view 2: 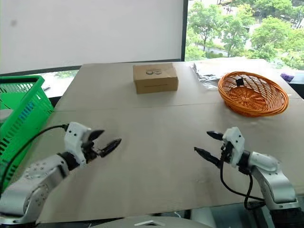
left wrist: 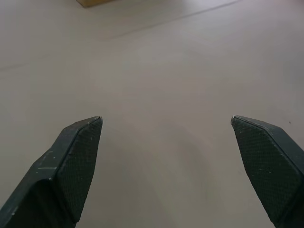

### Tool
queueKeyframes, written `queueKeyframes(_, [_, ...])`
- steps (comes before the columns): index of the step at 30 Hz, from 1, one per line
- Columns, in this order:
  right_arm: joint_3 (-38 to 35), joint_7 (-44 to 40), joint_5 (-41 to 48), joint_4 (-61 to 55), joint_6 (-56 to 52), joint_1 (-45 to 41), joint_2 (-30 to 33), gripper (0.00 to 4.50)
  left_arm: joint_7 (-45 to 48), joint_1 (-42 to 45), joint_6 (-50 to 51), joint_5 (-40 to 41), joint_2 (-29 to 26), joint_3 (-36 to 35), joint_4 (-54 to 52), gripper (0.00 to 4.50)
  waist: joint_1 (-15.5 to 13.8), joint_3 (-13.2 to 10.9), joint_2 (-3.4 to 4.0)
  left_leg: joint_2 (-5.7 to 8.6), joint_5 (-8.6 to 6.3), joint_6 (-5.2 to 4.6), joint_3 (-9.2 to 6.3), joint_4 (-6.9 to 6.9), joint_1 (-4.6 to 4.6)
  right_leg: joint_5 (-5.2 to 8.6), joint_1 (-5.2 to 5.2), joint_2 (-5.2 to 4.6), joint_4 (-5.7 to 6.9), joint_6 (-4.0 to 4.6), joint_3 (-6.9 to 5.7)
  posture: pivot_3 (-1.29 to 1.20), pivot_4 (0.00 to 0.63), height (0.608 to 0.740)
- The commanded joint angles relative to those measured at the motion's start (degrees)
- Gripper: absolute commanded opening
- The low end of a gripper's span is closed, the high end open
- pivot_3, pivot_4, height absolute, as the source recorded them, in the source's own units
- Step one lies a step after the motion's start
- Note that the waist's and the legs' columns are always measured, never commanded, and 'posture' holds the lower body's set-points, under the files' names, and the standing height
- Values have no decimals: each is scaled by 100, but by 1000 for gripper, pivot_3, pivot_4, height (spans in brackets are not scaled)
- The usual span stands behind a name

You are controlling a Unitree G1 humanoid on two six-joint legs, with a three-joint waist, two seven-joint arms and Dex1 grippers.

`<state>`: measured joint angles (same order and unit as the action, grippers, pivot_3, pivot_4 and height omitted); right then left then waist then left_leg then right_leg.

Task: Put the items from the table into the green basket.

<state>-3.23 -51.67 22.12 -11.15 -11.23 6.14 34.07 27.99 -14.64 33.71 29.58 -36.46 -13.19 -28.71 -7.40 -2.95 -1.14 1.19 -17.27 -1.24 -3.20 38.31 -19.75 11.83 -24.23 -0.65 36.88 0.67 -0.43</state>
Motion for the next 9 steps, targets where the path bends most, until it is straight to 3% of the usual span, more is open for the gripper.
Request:
queueKeyframes(1, [-305, 55, -91, 187, 432, -156, 35, 4500, 77, -282, -434, -279, 107, -1, -134, 4463, 61, -19, 28, -5, -1, 1, 1, 0, 36, 3, 43, 6, -4, 0, -4, 154, 13, 740])
queueKeyframes(3, [-322, 11, -102, 291, 512, -191, 50, 4500, 51, -366, -540, -187, 308, -89, -223, 4463, 125, -32, 41, -11, -3, 2, 13, -1, 87, 4, 84, 8, -8, -1, -4, 154, 13, 740])
queueKeyframes(9, [-269, -179, -135, 662, 712, -367, 27, 4500, 83, -605, -720, -319, 536, -44, -296, 4463, 210, -31, 44, -11, -4, -2, 13, -3, 92, 5, 83, 13, -8, -2, -2, 164, 9, 740])
